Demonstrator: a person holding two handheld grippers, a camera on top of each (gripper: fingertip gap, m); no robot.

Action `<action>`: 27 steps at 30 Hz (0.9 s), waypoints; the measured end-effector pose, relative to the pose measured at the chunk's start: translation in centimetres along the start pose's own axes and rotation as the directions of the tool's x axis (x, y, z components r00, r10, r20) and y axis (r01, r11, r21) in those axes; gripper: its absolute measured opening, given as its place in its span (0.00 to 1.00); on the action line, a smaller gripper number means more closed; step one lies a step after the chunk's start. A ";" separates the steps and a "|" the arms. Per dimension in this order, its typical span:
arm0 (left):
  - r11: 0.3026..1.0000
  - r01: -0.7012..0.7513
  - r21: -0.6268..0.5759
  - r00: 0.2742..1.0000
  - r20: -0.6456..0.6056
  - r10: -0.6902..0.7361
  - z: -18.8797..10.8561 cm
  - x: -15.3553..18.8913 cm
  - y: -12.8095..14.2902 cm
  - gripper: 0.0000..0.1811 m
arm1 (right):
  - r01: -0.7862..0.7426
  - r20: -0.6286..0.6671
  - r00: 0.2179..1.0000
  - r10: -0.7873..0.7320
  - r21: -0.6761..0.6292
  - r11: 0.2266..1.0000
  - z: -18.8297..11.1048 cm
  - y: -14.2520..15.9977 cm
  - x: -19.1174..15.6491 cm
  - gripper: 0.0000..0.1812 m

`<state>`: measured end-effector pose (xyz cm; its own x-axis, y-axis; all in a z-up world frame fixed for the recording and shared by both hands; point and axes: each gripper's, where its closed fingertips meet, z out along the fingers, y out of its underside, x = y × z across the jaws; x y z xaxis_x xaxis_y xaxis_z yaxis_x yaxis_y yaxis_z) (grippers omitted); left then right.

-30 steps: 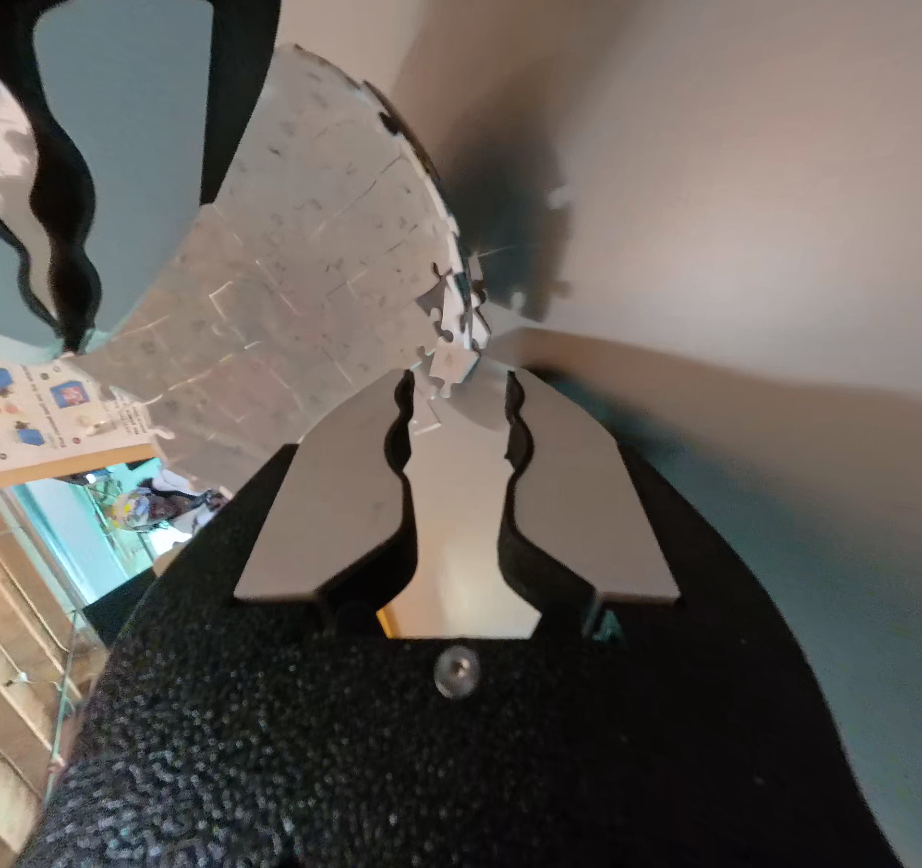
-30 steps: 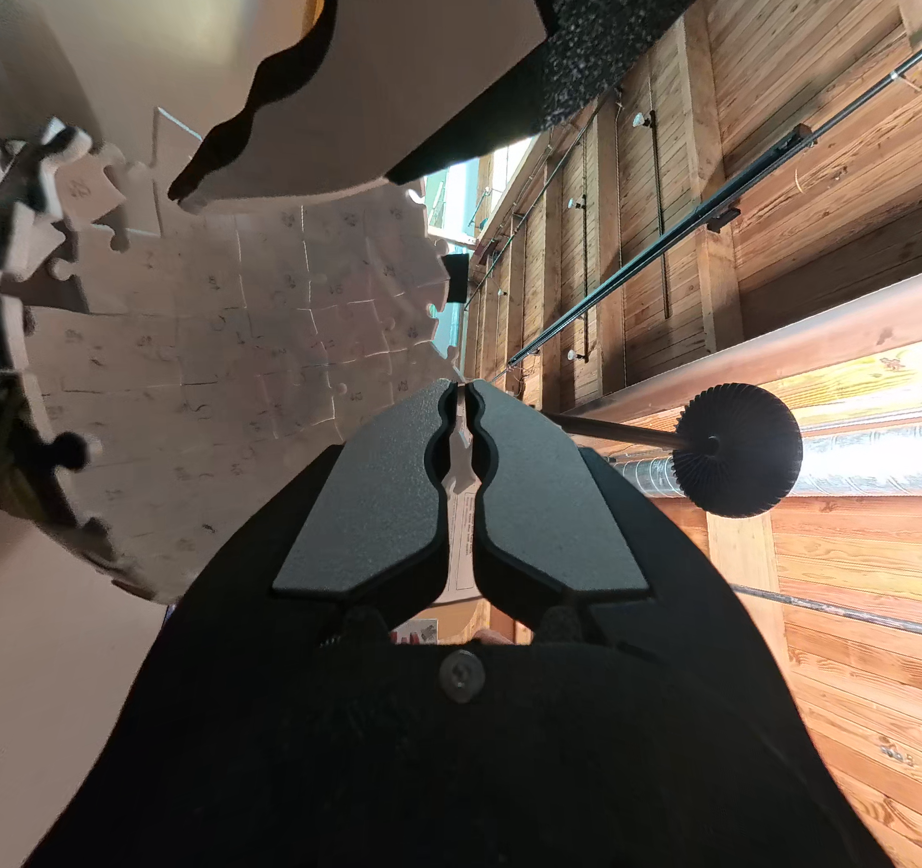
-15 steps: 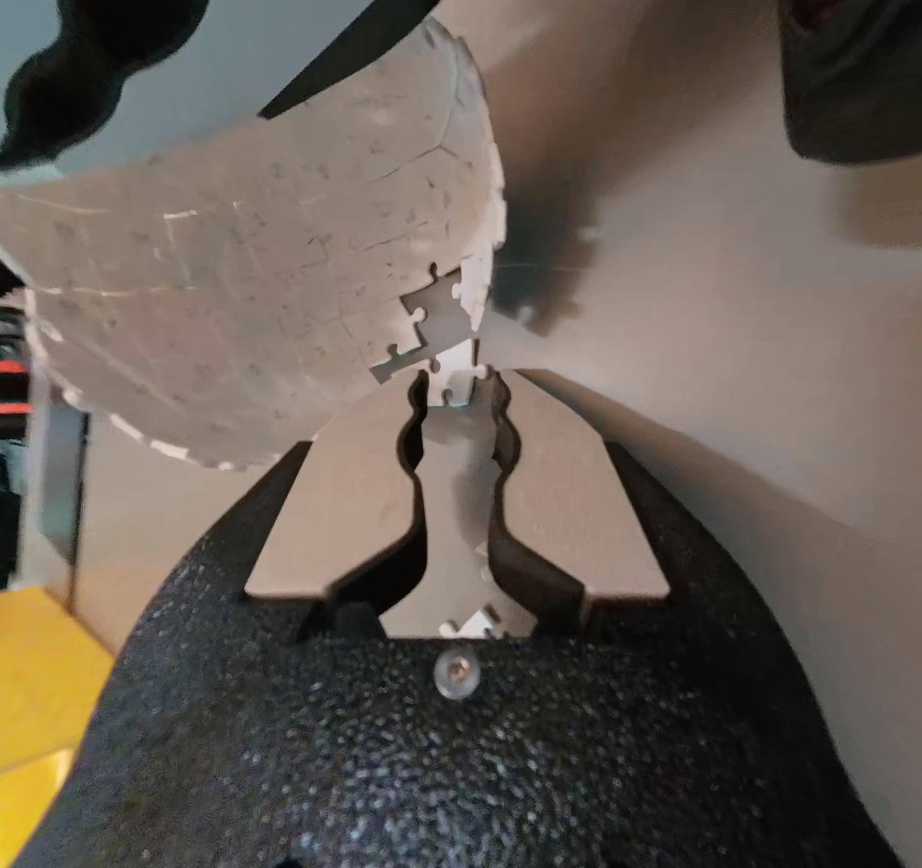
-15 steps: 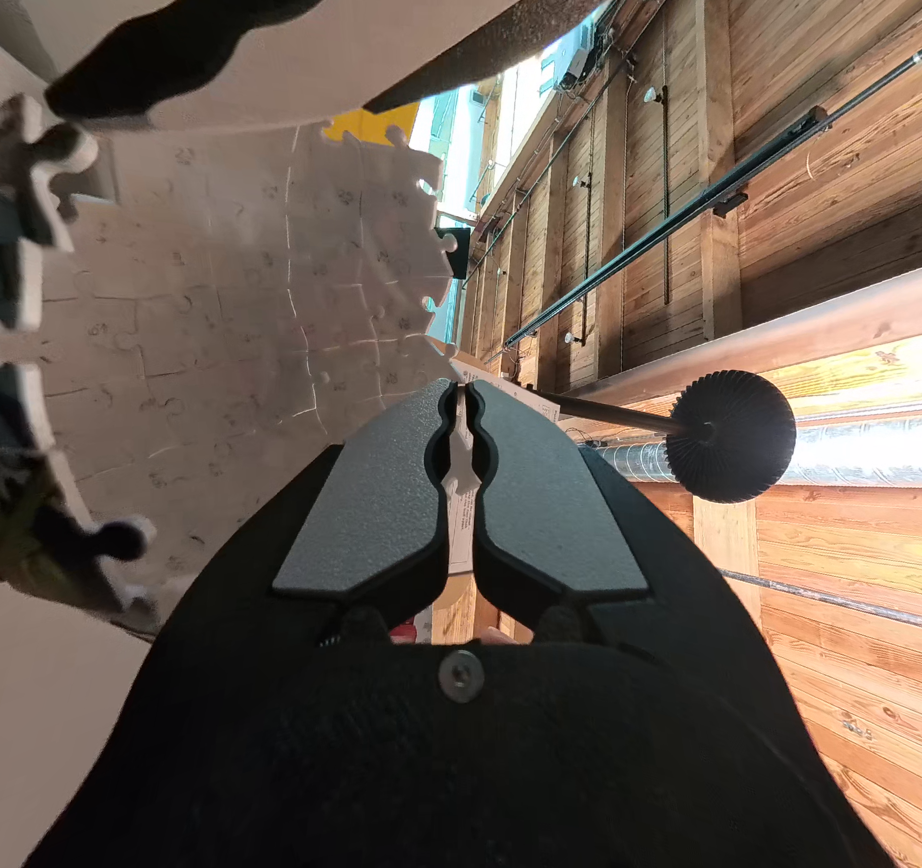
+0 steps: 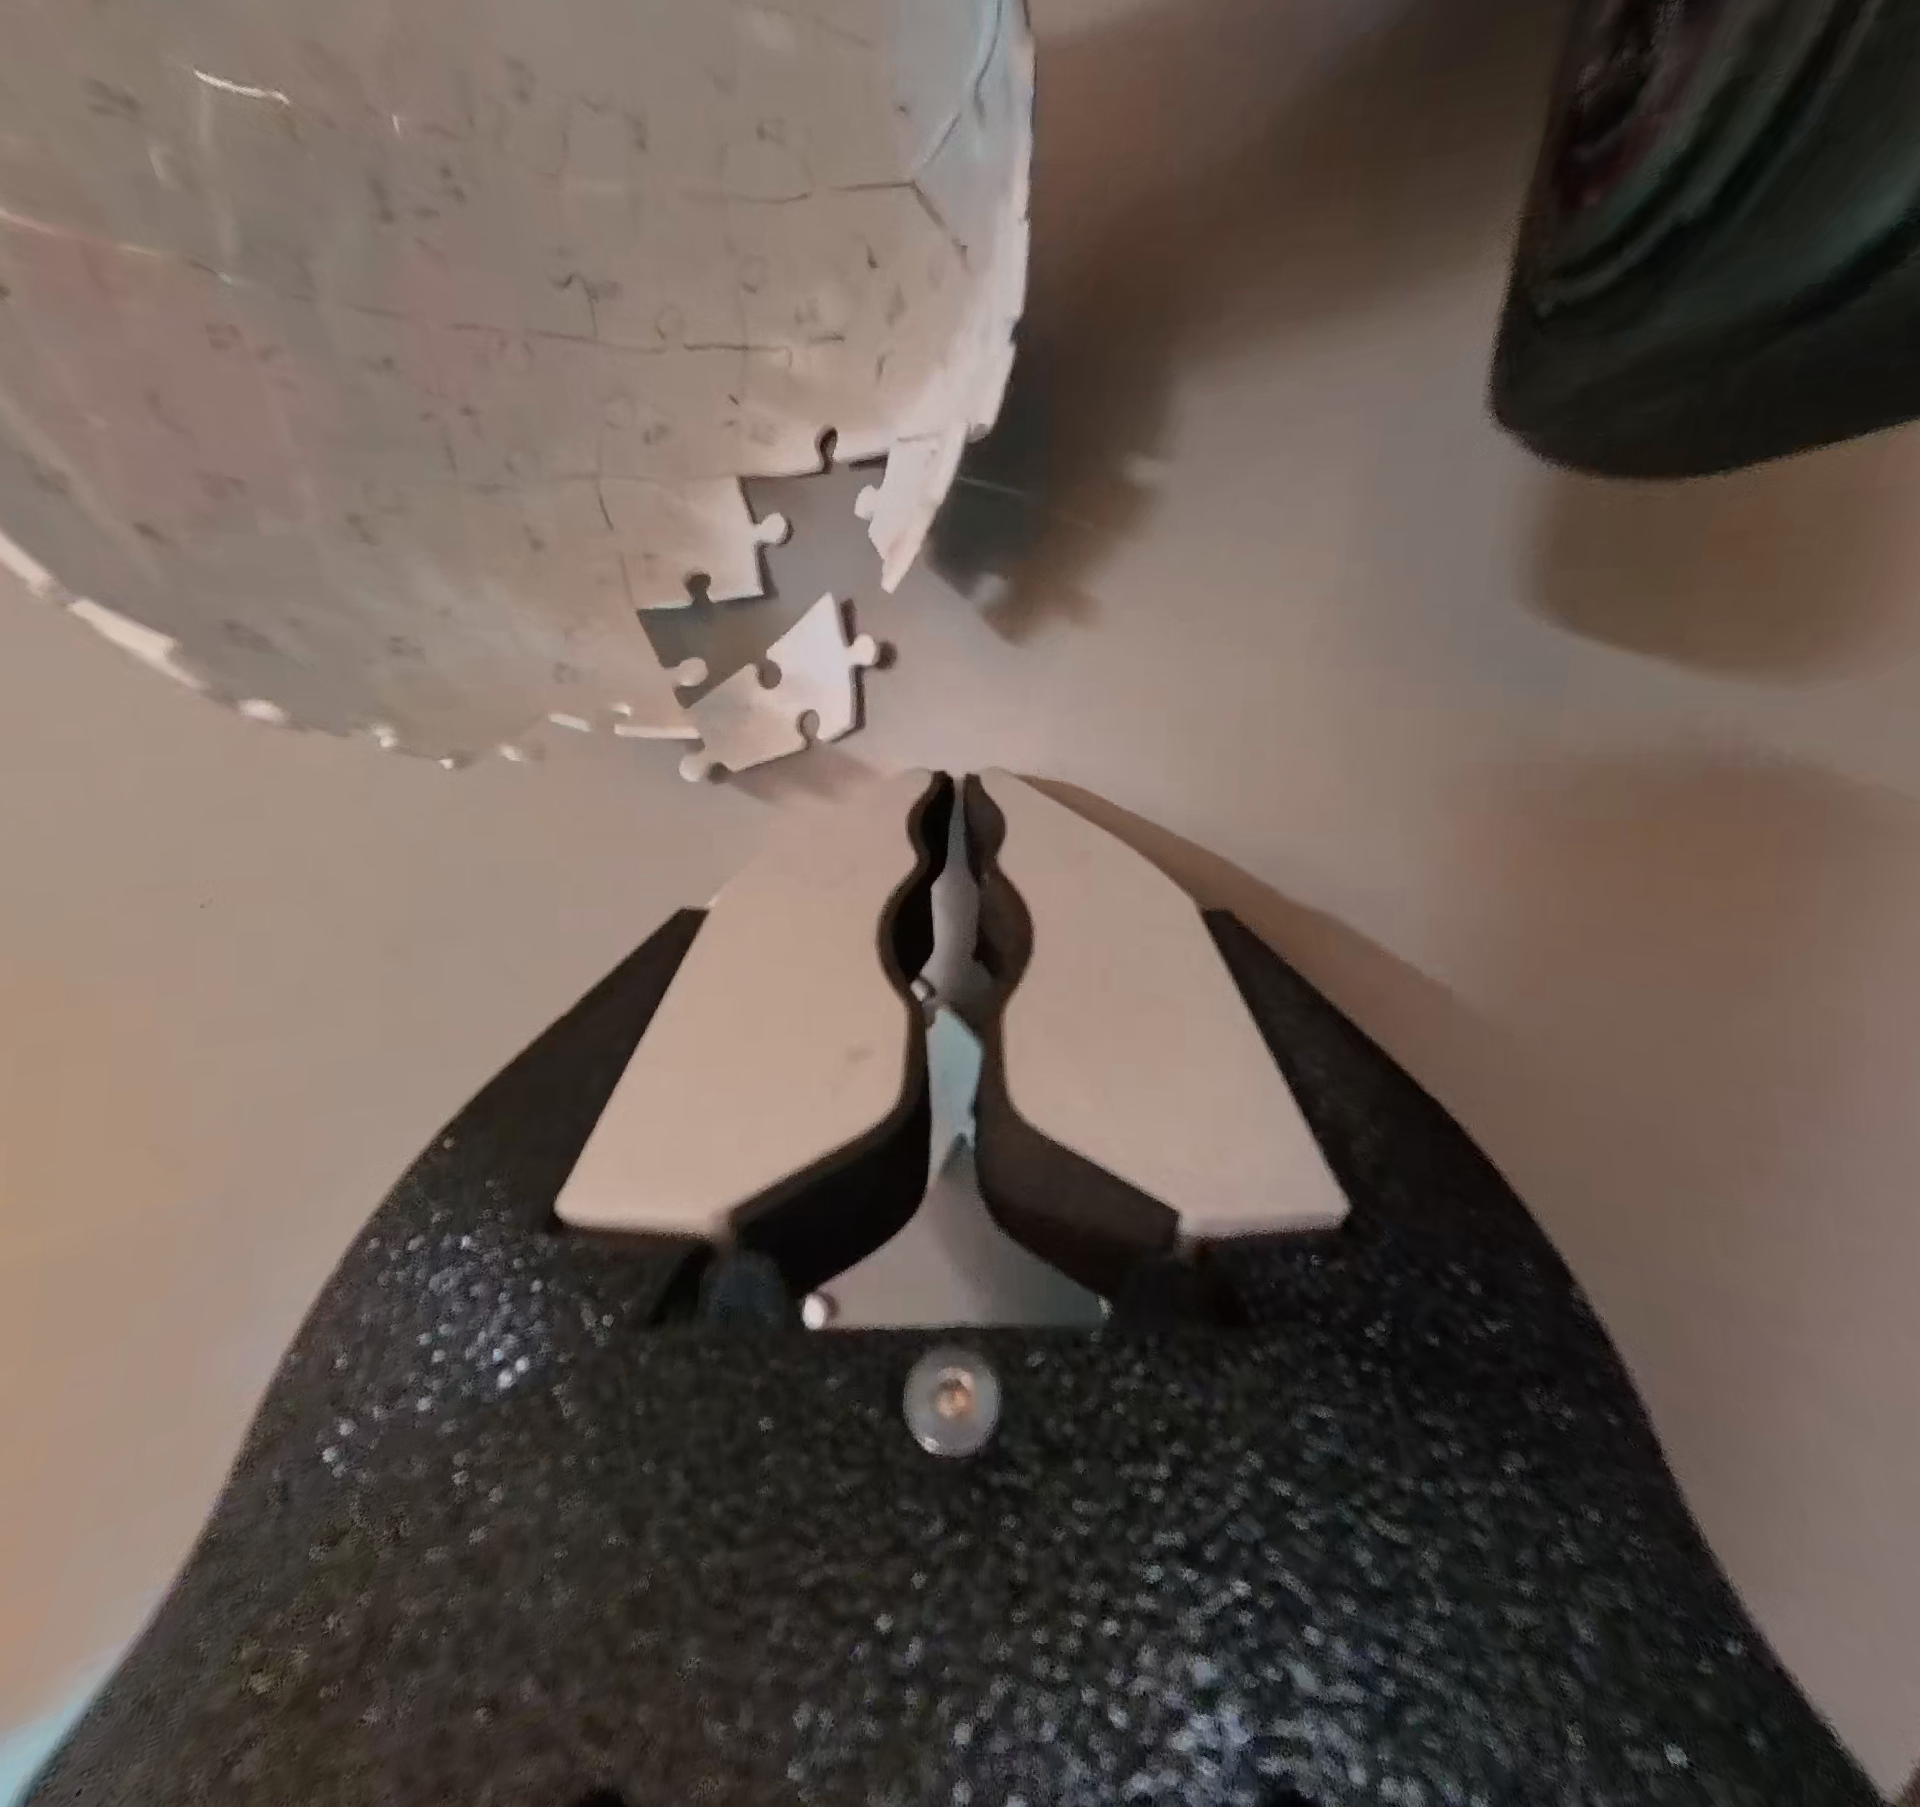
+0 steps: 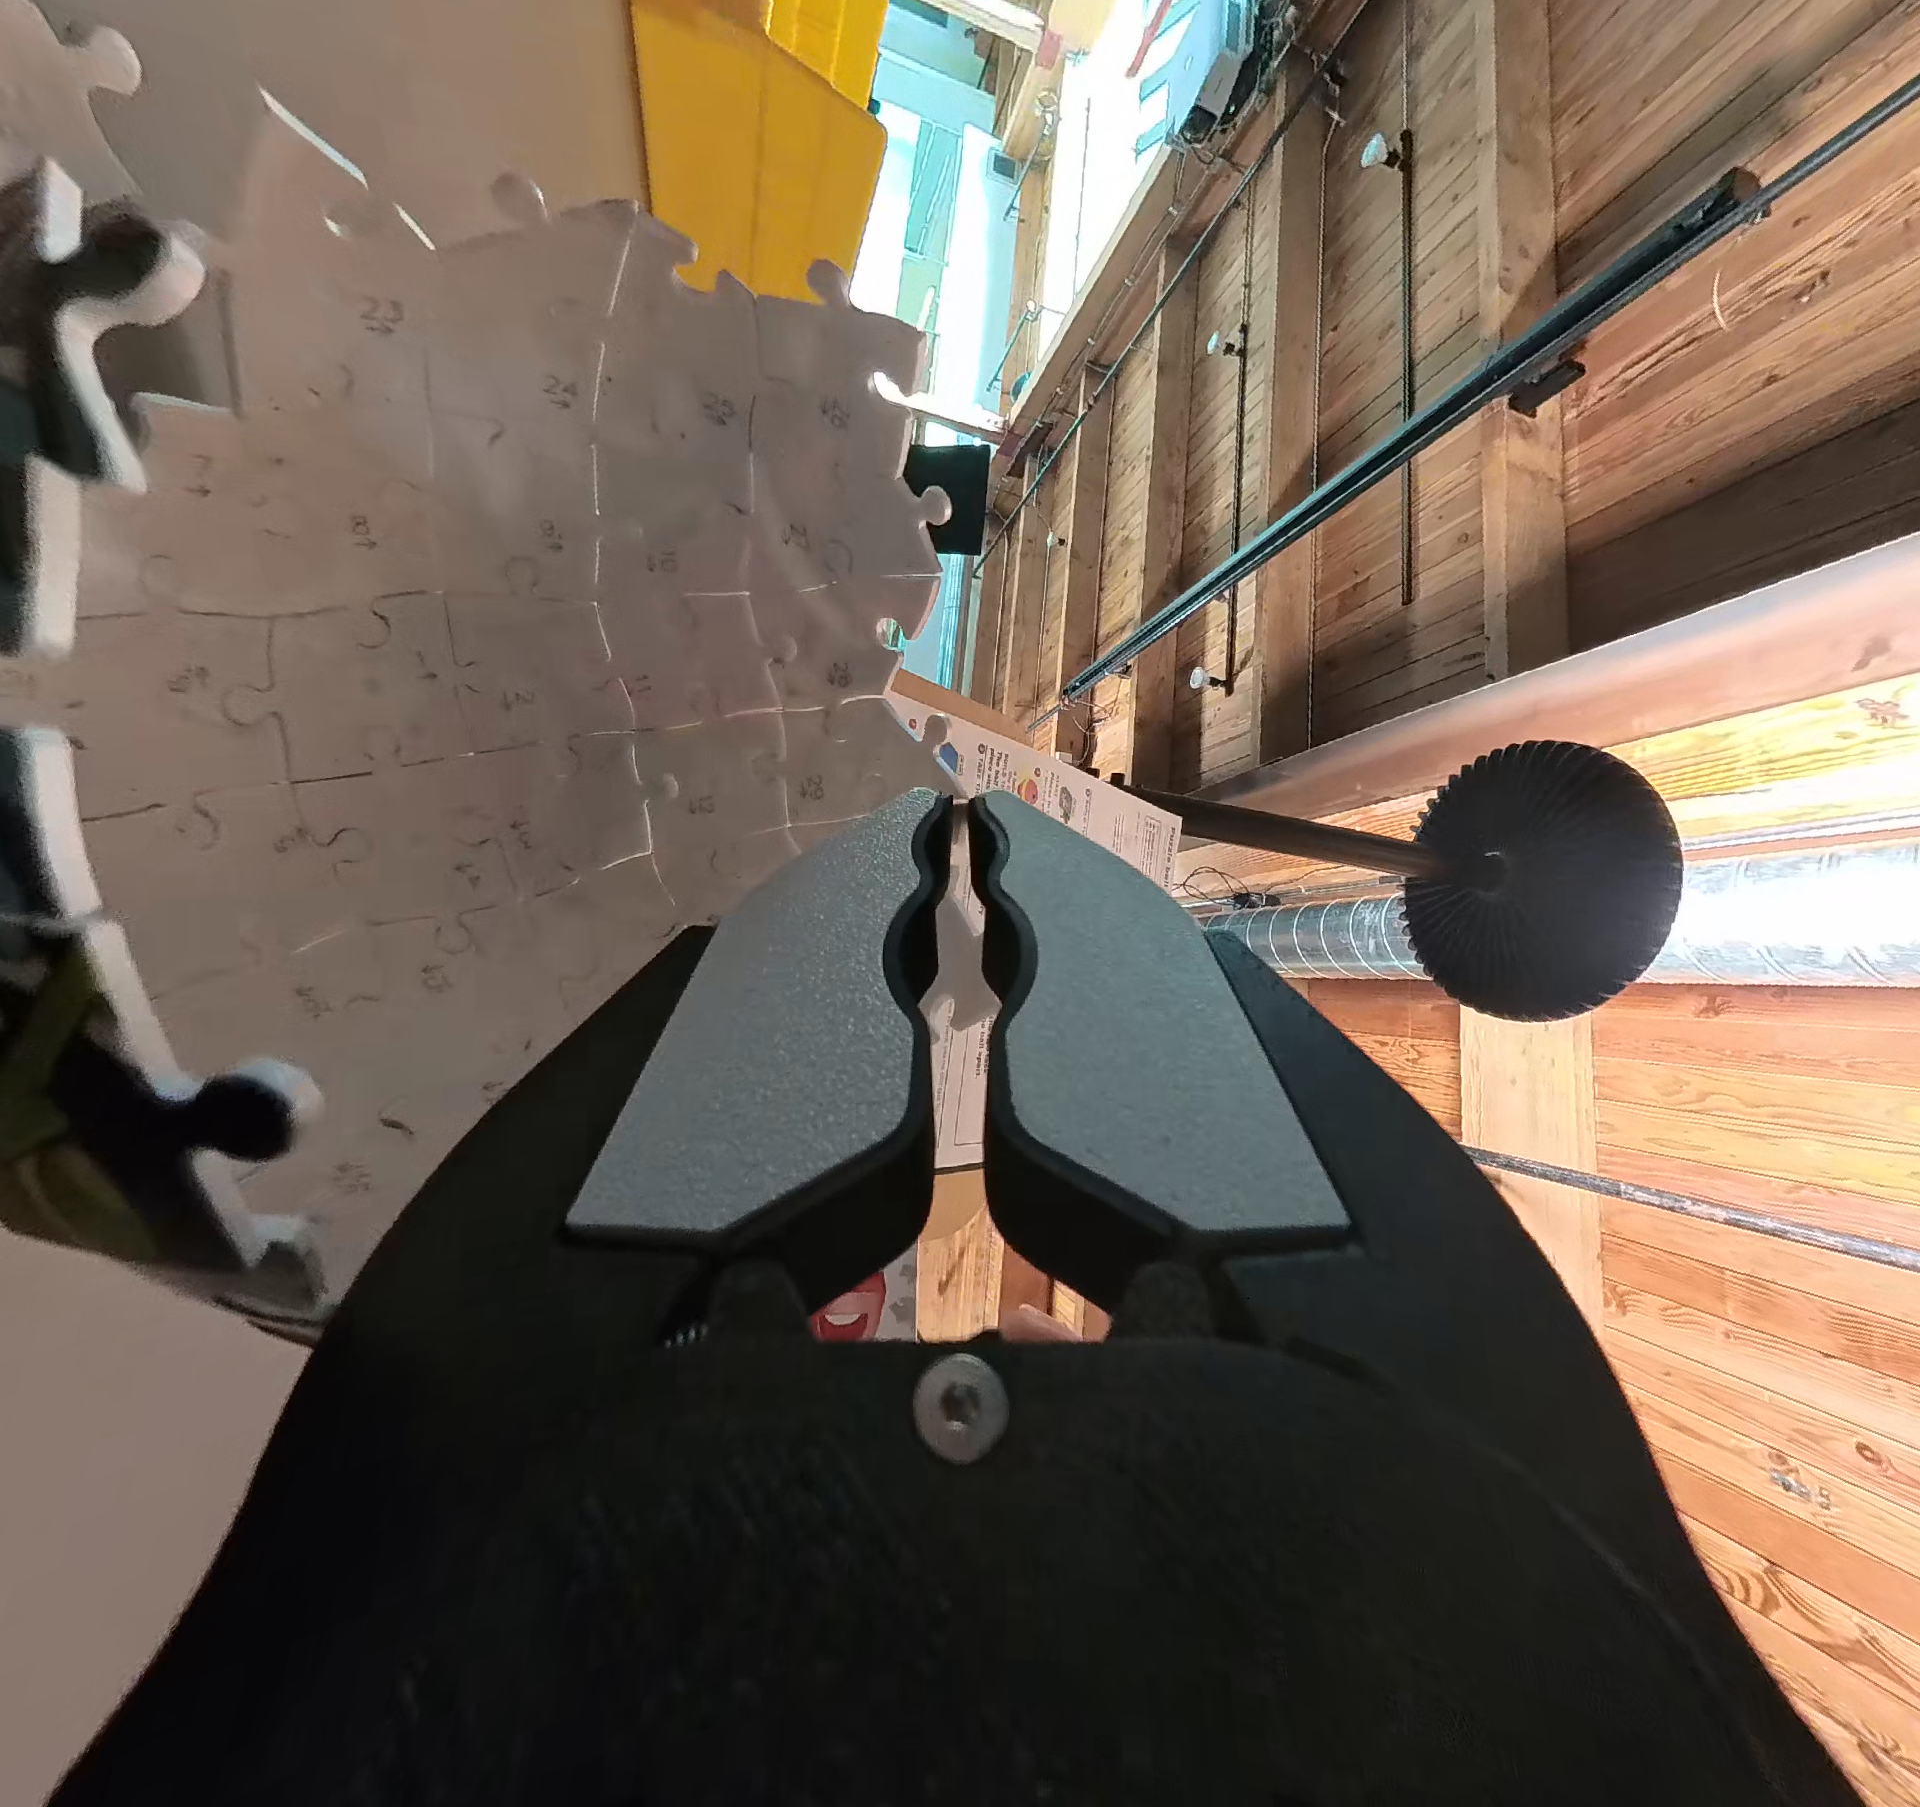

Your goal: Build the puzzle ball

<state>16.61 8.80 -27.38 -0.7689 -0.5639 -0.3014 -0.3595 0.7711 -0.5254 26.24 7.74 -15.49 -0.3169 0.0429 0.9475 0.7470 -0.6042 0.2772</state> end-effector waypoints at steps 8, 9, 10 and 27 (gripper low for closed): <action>0.990 0.127 0.061 0.988 0.081 -0.131 1.1 -1.5 -1.2 0.13 | 0.004 -0.004 1.000 -0.004 -0.017 1.000 0.2 0.2 0.0 0.01; 0.984 0.162 0.074 0.983 0.071 -0.167 1.3 -1.5 -1.4 0.14 | 0.005 -0.006 1.000 -0.005 -0.019 1.000 0.2 0.2 0.0 0.01; 0.977 0.197 0.086 0.978 0.056 -0.202 1.4 -1.5 -1.5 0.15 | 0.005 -0.006 1.000 -0.005 -0.021 1.000 0.1 0.3 0.0 0.01; 0.892 0.436 0.121 0.900 -0.079 -0.429 -0.2 -1.6 -1.7 0.15 | 0.014 -0.011 1.000 -0.015 -0.039 0.999 0.2 0.7 0.0 0.01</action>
<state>18.30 8.44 -25.86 -0.5796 -0.8147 0.0169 -0.5918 0.4066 -0.6960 26.86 7.44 -15.29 -0.3346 0.0428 0.9414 0.7191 -0.6340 0.2844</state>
